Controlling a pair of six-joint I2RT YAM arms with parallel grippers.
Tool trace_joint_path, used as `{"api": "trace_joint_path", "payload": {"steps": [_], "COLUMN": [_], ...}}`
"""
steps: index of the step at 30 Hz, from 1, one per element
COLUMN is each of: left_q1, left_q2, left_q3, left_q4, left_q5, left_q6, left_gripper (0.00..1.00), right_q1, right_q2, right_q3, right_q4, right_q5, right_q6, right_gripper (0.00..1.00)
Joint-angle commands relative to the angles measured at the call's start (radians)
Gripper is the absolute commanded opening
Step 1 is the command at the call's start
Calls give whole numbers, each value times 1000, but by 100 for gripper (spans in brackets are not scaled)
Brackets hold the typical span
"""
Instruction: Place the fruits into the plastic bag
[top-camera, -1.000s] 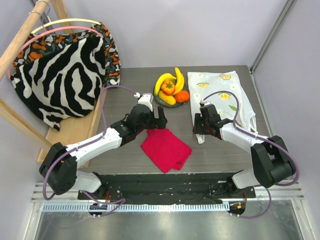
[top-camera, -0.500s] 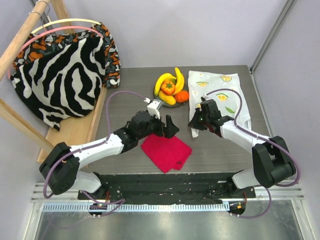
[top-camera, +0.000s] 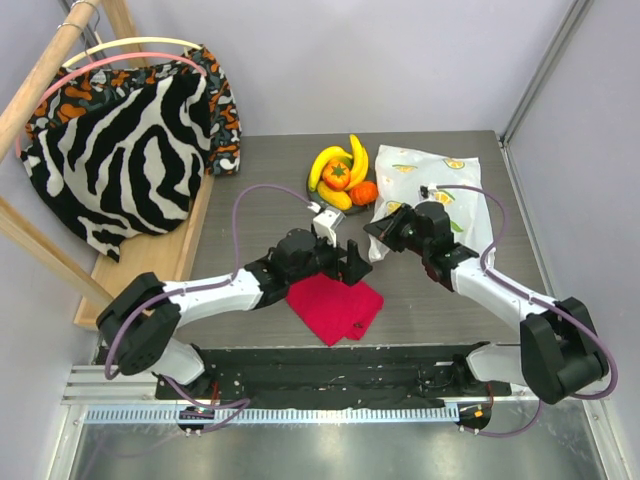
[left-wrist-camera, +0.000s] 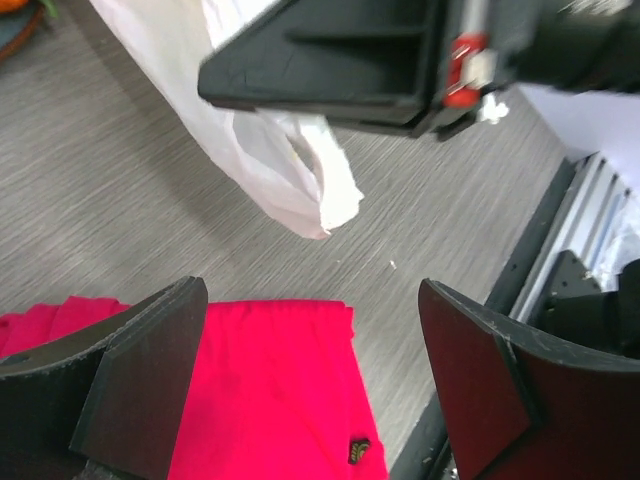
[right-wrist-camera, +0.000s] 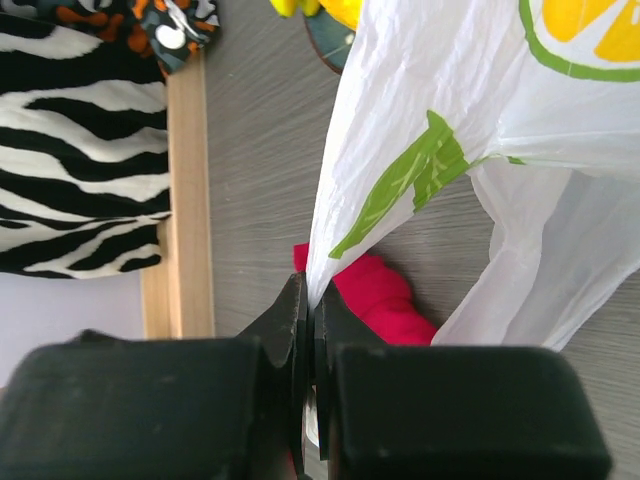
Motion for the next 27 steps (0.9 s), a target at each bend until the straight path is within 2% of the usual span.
{"api": "trace_joint_path", "payload": {"steps": [1, 6, 10, 14, 17, 18, 19, 20, 21, 23, 24, 27], "left_q1": [-31, -62, -64, -64, -62, -62, -62, -61, -58, -44, -35, 7], "left_q2": [86, 171, 206, 252, 274, 281, 281, 277, 265, 242, 231, 200], "left_q3": [76, 147, 166, 195, 210, 212, 209, 204, 184, 163, 154, 144], "left_q4": [118, 131, 203, 252, 246, 238, 234, 229, 227, 226, 224, 171], "left_q5": [-26, -89, -162, -205, -219, -222, -225, -237, -244, -244, -233, -160], "left_q6": [70, 93, 73, 74, 80, 80, 82, 85, 86, 88, 88, 88], "left_gripper": [90, 87, 83, 72, 44, 22, 13, 5, 0, 0, 0, 0], "right_q1": [8, 13, 12, 12, 12, 10, 9, -1, -8, -25, -43, -59], "right_q2": [-63, -85, -106, -123, -140, -154, -164, -175, -198, -226, -244, -315], "right_q3": [-12, -18, -25, -32, -35, -32, -26, -12, -2, 33, 46, 78], "right_q4": [88, 84, 64, 51, 39, 30, -7, -28, -50, -125, -148, -229], "right_q5": [1, -7, -1, 4, 15, 21, 33, 54, 70, 117, 134, 225], "right_q6": [80, 94, 91, 88, 89, 83, 62, 46, 28, -36, -61, -174], "right_gripper": [1, 1, 1, 1, 2, 4, 6, 9, 22, 41, 56, 69]}}
